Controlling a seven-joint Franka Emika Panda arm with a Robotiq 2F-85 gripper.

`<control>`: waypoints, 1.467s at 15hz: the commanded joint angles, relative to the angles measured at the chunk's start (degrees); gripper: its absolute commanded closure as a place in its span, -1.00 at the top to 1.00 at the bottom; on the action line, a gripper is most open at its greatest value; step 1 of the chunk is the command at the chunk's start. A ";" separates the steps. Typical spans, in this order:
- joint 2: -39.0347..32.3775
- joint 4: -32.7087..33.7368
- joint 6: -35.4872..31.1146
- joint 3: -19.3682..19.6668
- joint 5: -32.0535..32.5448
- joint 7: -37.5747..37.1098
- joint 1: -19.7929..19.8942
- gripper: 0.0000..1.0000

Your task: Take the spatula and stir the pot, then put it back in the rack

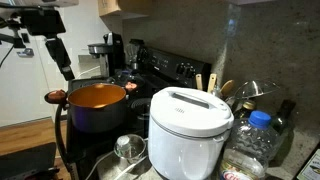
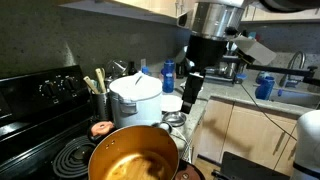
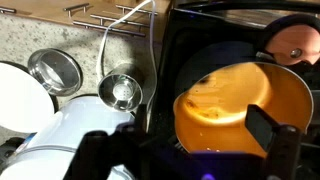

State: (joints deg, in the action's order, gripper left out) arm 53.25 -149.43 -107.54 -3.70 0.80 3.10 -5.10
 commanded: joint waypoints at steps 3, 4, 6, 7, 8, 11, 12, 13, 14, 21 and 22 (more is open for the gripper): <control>-0.63 0.38 -0.11 0.26 0.31 0.02 0.04 1.00; -1.60 0.74 -0.62 0.67 0.64 0.54 0.25 1.00; -3.71 1.35 -2.50 1.65 1.15 1.73 0.46 1.00; -5.27 1.65 -4.40 2.32 1.54 2.60 0.48 1.00; -7.65 2.37 -6.65 3.15 2.00 3.68 0.51 1.00; -14.80 4.73 -14.04 5.91 2.28 7.91 0.18 1.00; -17.83 6.14 -16.79 6.73 2.35 9.46 0.19 1.00; -20.57 7.51 -19.28 7.26 2.43 10.57 0.34 1.00; -23.26 9.19 -21.56 7.85 2.38 11.73 0.39 1.00; -38.65 23.76 -29.70 8.11 2.87 12.15 2.30 1.00; -40.42 25.59 -30.71 8.03 3.20 11.39 2.93 1.00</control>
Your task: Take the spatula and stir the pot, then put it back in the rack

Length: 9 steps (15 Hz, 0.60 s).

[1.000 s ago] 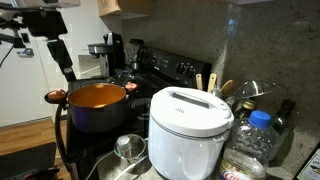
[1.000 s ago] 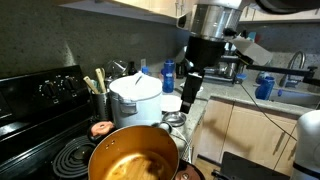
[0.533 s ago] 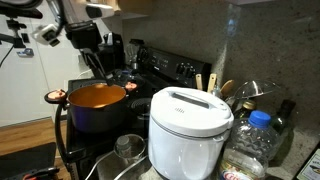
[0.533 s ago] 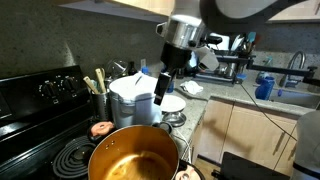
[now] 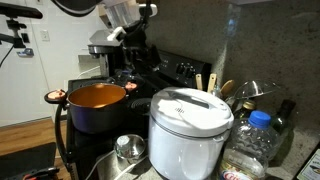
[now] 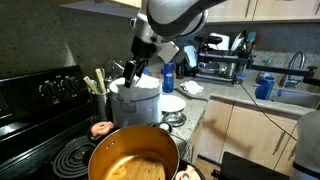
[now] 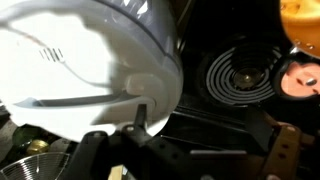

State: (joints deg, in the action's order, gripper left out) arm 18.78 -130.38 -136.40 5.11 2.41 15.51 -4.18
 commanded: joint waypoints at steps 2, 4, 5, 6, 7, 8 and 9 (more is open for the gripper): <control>-9.41 9.67 -4.64 -0.89 2.76 -2.61 3.34 1.00; -12.75 12.28 -8.10 -0.84 4.05 -4.58 4.61 1.00; -14.44 13.40 -9.96 -0.78 4.53 -5.47 5.12 1.00; -16.09 14.41 -11.97 -0.73 5.26 -6.41 5.61 1.00; -17.97 15.43 -13.85 -0.62 5.46 -6.96 5.91 1.00; -19.80 16.43 -15.45 -0.59 5.90 -7.58 6.19 1.00; -21.59 17.38 -16.98 -0.54 5.60 -7.58 6.34 1.00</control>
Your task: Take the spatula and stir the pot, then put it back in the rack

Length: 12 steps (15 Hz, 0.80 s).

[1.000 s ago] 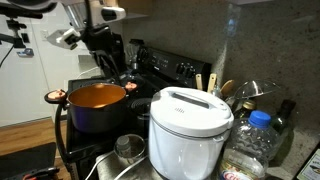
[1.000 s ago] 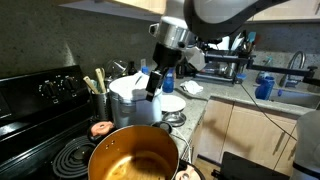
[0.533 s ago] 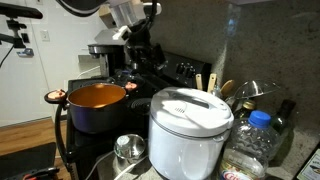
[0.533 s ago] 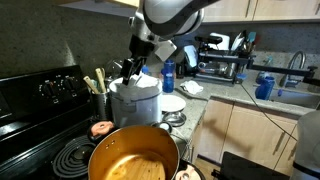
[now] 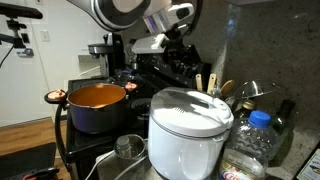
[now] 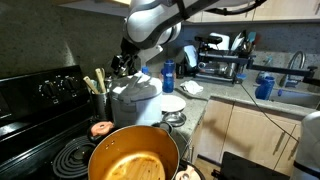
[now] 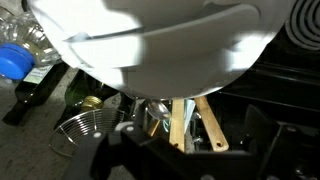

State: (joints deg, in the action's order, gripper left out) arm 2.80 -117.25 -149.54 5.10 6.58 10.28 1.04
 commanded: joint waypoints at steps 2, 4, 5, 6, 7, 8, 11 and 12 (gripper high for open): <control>-9.35 6.82 -5.63 -0.41 2.13 -3.12 1.36 1.00; -7.11 4.21 -4.62 -0.68 0.35 -1.21 1.42 1.00; -8.35 5.11 -4.90 -0.68 0.44 -1.55 1.44 1.00; -9.09 5.73 -4.95 -0.68 0.49 -1.61 1.45 1.00; -9.35 6.05 -4.95 -0.69 0.50 -1.61 1.45 1.00; -9.37 6.21 -4.95 -0.69 0.51 -1.61 1.45 1.00; -9.97 6.85 -5.47 -0.39 1.28 -2.33 1.46 1.00; -10.57 7.22 -6.07 -0.41 1.13 -2.17 1.52 1.00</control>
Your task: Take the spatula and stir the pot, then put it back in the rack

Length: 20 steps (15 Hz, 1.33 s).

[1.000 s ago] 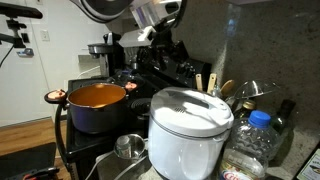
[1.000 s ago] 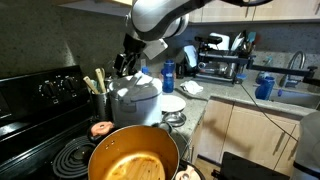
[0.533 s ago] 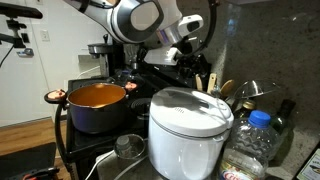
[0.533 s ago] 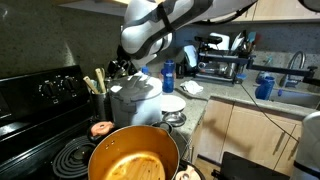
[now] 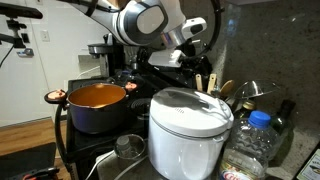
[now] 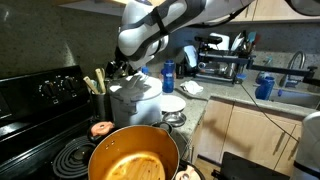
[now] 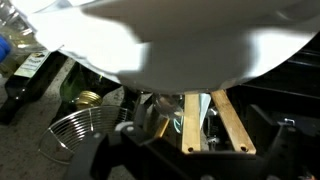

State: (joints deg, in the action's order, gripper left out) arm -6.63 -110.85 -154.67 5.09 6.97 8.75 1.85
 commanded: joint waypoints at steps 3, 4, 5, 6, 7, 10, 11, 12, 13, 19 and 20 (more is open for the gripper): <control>-3.79 2.68 -2.12 -0.58 0.19 -0.17 0.85 1.00; -4.55 3.23 -2.41 -0.84 -0.49 0.54 0.94 1.00; -5.59 4.19 -2.66 -1.00 -0.68 0.81 0.97 1.00; -6.61 5.23 -2.99 -1.01 -0.42 0.70 0.92 1.00; -7.73 6.41 -3.60 -1.03 -0.14 0.70 0.88 1.00; -10.96 10.31 -4.84 -1.13 0.28 0.73 0.87 1.00; -12.10 11.88 -5.09 -1.24 0.14 0.84 0.95 1.00; -13.08 13.09 -5.74 -1.36 0.08 0.99 1.01 1.00; -14.09 14.27 -6.69 -1.59 -0.08 1.32 1.14 1.00; -19.10 19.74 -10.75 -1.80 0.18 1.12 1.22 1.00; -19.66 20.30 -11.10 -1.78 0.28 1.05 1.17 1.00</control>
State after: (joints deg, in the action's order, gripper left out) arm -23.71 -93.76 -163.75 4.29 6.95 8.88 2.04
